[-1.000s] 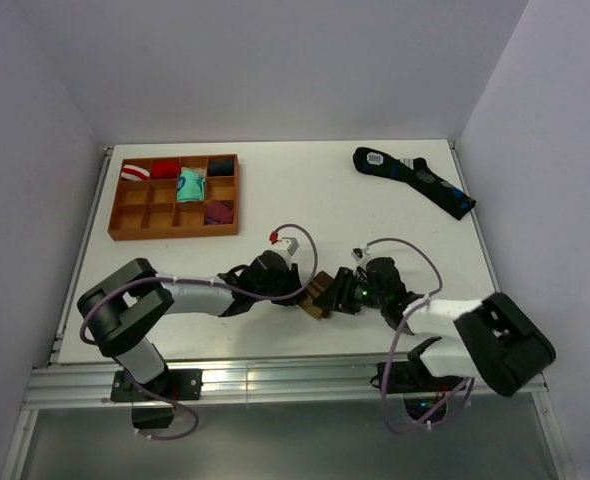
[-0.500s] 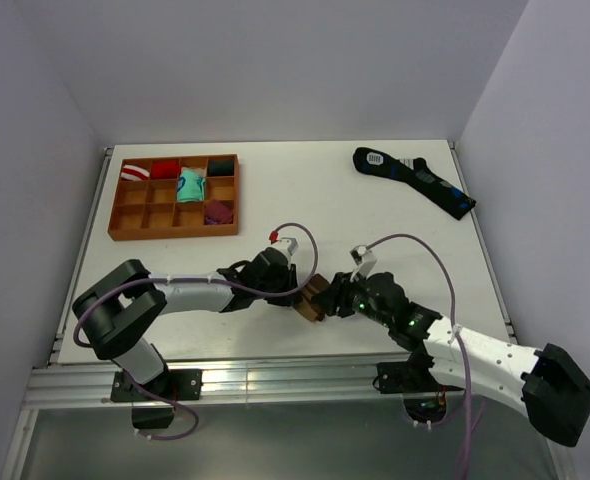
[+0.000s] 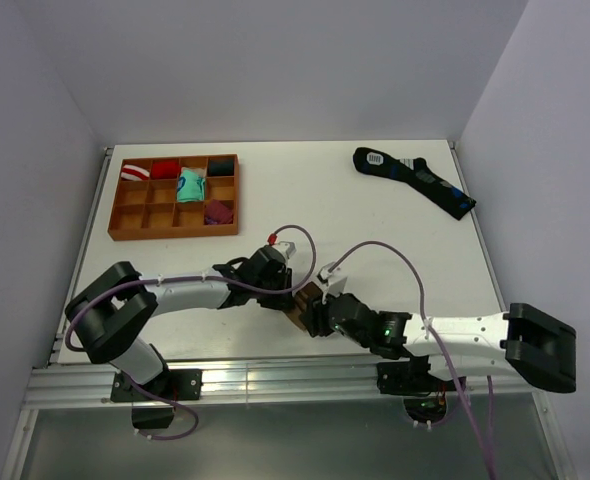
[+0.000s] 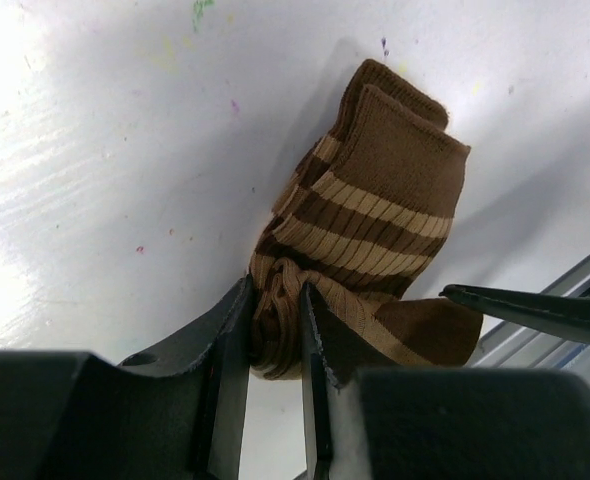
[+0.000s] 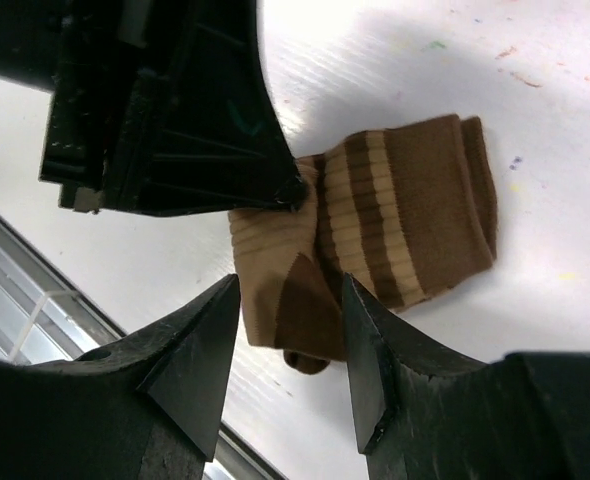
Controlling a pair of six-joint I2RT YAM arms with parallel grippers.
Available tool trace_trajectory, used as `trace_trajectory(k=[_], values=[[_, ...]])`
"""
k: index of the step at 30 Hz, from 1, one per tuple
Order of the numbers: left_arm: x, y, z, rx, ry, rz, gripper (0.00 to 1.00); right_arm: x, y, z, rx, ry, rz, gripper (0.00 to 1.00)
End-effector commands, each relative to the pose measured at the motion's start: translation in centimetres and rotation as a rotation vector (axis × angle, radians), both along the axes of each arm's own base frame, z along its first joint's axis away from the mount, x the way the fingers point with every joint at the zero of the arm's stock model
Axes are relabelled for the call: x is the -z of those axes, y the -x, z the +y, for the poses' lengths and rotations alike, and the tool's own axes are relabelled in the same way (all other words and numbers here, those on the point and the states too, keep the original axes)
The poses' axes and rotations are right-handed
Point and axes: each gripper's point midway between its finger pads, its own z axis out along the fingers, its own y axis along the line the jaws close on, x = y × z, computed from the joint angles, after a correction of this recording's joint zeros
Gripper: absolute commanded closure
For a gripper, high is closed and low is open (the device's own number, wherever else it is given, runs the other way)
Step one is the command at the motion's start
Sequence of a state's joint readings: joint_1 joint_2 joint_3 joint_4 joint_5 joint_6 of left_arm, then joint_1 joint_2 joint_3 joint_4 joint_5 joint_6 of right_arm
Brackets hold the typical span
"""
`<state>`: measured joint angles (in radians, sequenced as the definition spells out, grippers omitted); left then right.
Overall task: Roll the socks
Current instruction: Roll the sock at the center of the board.
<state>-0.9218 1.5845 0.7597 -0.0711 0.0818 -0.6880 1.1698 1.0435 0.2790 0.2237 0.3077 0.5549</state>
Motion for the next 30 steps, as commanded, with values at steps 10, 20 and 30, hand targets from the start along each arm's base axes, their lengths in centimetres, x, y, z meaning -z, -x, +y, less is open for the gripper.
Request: trace_trajectory(k=[10,20,30], values=[[2.5,3.3,5.0,0.058,-0.162,0.128,0.94,-1.3,0.7,3.5,-0.022,0.063,-0.137,0.46],[2.7,3.4,5.1,0.053,-0.158,0.153,0.93,1.1,2.0,4.7,-0.060,0.133,-0.148,0.44],[3.0,3.6,4.6,0.053,-0.136,0.181,0.93,3.0,2.0,3.6,0.005,0.183,-0.130,0.61]])
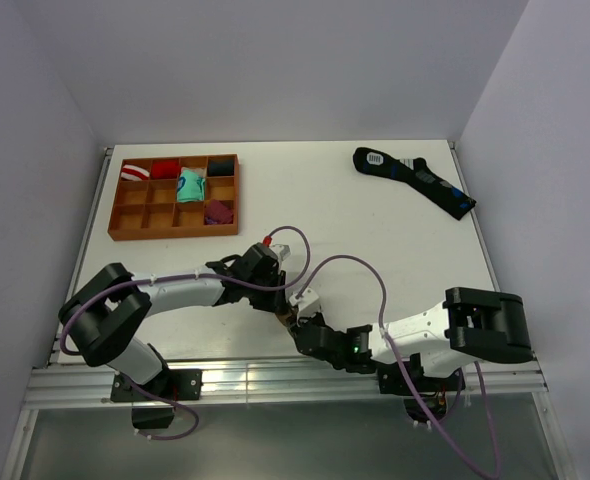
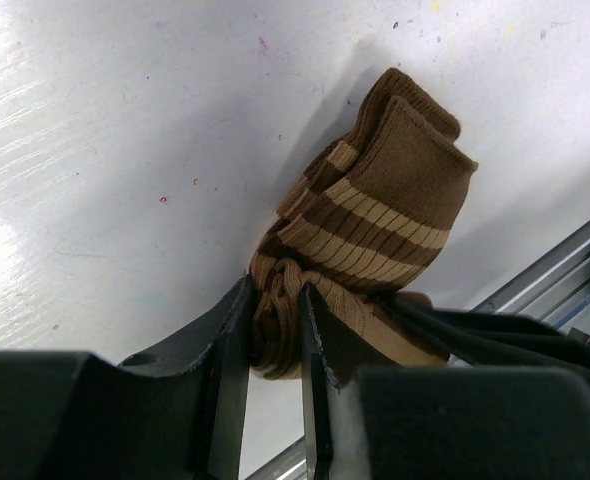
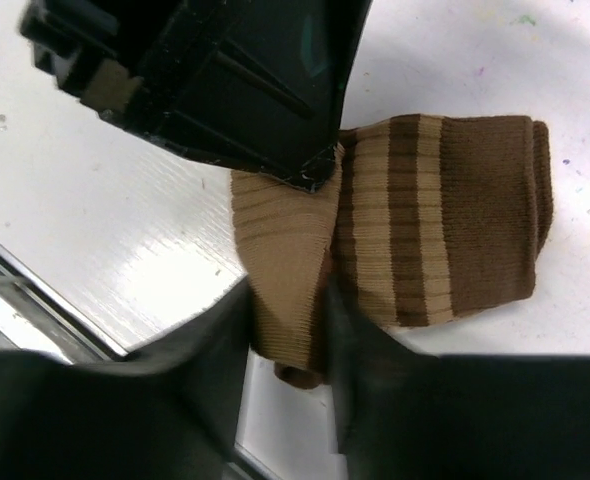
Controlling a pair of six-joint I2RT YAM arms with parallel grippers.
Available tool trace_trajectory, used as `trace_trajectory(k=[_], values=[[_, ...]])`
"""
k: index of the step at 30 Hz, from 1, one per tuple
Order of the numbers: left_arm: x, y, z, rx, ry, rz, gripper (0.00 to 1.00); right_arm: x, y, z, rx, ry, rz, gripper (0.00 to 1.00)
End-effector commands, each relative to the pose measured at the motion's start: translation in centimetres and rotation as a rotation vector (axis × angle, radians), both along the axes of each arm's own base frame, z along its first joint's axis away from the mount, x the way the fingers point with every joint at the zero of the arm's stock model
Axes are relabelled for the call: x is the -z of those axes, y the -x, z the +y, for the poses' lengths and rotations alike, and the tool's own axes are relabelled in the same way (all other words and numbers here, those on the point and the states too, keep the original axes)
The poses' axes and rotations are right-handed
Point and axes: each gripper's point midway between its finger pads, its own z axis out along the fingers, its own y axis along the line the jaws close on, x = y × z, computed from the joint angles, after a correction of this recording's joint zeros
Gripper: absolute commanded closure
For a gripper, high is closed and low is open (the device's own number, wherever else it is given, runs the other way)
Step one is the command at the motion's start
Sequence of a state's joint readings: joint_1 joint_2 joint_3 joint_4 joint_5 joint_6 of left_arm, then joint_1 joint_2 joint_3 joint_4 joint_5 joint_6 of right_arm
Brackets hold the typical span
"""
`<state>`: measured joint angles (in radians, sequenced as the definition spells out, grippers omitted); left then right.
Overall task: Roll the socks
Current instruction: Roll the sock at the center of the board.
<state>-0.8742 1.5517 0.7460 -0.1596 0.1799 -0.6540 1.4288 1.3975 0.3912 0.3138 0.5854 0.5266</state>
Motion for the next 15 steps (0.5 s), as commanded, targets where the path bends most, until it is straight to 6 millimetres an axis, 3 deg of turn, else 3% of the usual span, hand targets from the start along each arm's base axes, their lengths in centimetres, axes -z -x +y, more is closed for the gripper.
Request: trace_trajectory(k=[1,5,9,15], values=[[3.0,2.4,2.8,0.019,-0.119,0.098,0.93,-0.3,-0.4,0.1,0.063,-0.033,0.000,0.68],[3.3,2.6,2.8,0.000,-0.106,0.108,0.91,-0.5,-0.2,-0.4,0.077,-0.063,0.021,0.88],[3.2,2.4,2.3,-0.023,-0.062,0.105,0.90,-0.5,-0.1,-0.8,0.069,-0.072,0.053,0.91],[2.5,1.0,2.3,-0.105,-0.031,0.044,0.75,0.1,0.0,-1.0,0.052,-0.133,0.156,0.92]])
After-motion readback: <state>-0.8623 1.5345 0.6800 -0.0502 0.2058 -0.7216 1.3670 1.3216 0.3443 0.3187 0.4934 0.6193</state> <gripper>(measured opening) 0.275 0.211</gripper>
